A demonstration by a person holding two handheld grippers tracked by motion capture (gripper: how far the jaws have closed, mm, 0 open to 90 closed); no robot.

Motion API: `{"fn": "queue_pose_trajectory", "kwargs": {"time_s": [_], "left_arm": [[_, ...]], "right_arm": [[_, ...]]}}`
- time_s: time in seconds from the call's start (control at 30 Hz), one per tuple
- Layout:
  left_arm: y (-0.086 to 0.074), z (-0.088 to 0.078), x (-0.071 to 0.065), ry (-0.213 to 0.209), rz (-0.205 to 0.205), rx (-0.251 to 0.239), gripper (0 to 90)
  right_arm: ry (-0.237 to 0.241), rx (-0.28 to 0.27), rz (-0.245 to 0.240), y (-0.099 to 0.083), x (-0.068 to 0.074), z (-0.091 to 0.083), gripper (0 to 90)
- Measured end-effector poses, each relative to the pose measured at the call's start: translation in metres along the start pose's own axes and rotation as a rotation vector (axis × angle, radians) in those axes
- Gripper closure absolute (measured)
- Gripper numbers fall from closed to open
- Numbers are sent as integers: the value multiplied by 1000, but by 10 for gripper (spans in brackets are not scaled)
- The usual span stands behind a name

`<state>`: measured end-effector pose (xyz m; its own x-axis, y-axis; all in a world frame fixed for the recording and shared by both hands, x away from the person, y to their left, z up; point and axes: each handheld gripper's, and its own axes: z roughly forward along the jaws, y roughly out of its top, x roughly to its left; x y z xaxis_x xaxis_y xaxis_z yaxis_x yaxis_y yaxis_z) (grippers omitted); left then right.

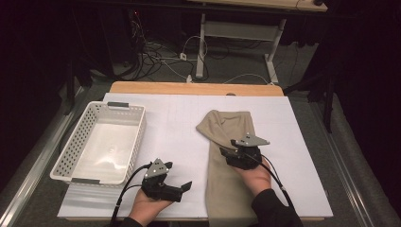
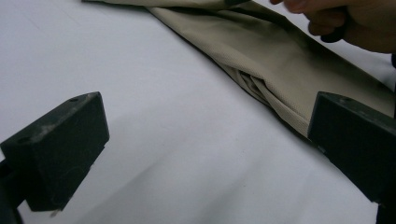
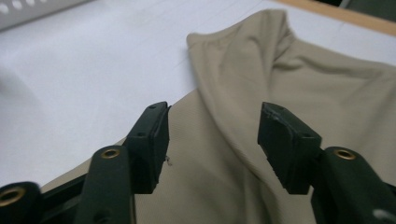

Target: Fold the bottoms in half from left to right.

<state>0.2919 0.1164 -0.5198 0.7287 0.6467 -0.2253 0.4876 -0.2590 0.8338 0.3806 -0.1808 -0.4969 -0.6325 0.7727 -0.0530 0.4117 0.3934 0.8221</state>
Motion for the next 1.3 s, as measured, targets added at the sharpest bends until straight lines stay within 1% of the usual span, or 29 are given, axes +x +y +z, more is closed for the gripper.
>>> {"fn": "queue_pose_trajectory", "kwargs": {"time_s": [0.1, 0.17, 0.3, 0.4, 0.47, 0.53, 0.6, 0.63, 0.67, 0.7, 0.77, 0.87, 0.9, 1.0, 1.13, 1.3], "left_arm": [[0, 0, 0, 11, -2, -13, 0], [0, 0, 0, 7, 0, -19, 0], [-1, 0, -1, 2, 2, -22, 0], [-1, 0, -2, 6, 8, -19, 0], [-2, 1, -4, 12, 20, -14, 0], [-2, 1, -4, 15, 24, -13, 0], [-2, 1, -4, 14, 23, -13, 0], [-2, 1, -4, 14, 24, -12, 0], [-2, 1, -4, 13, 25, -12, 0], [-2, 1, -4, 11, 25, -11, 0], [-2, 1, -4, 11, 22, -13, 0], [-2, 1, -4, 9, 22, -16, 0], [-2, 1, -4, 9, 22, -16, 0], [-2, 1, -4, 10, 22, -17, 0], [-2, 2, -4, 6, 21, -13, 0], [-2, 2, -4, 1, 25, -8, 0]], "right_arm": [[4, 13, -25, 6, 0, 16, 529], [0, 23, -36, 11, 0, 27, 561], [6, 39, -45, 23, 2, 48, 590], [10, 68, -43, 29, 4, 63, 590], [2, 81, -59, 32, 6, 71, 589], [-19, 91, -73, 34, 8, 79, 588], [-27, 118, -83, 35, 8, 85, 632], [-36, 127, -88, 35, 9, 87, 679], [-42, 123, -103, 36, 9, 88, 742], [-38, 125, -99, 36, 8, 88, 820], [-30, 115, -85, 37, 5, 86, 894], [-17, 40, -46, 42, -2, 73, 900], [-18, 18, -42, 45, -6, 68, 900], [-38, -19, -22, 50, -19, 56, 900], [-67, -54, 28, 51, -43, 43, 900], [-114, -72, 105, 43, -74, 31, 900]]}}
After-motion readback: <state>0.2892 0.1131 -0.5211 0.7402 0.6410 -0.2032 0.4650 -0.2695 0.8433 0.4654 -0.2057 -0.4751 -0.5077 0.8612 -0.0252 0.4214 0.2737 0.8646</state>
